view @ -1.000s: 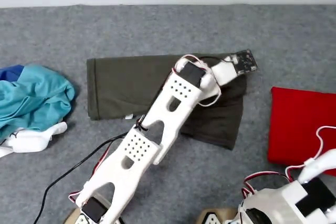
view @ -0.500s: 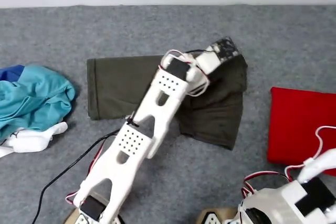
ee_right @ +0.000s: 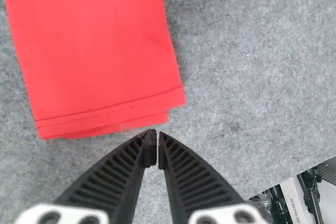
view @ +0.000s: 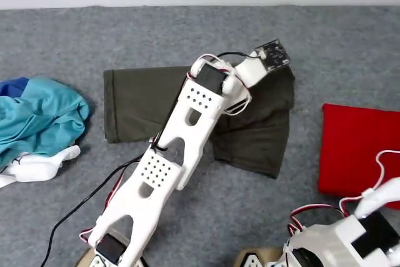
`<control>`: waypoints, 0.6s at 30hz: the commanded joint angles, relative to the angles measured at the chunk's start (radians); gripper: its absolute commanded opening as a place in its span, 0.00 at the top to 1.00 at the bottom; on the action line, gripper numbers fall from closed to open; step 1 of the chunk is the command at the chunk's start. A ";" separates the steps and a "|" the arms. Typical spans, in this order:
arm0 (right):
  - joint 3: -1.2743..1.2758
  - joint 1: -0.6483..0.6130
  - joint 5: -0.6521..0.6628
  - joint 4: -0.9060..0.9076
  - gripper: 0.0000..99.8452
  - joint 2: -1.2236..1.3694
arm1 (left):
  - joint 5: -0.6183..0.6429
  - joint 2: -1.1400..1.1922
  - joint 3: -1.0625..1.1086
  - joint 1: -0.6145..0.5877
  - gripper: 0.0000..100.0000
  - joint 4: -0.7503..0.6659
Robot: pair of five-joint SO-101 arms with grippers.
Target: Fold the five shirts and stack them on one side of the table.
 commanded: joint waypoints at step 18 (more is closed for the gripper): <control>-0.005 0.005 -0.006 0.041 0.99 -0.064 | -0.005 -0.143 0.338 -0.068 0.86 -0.046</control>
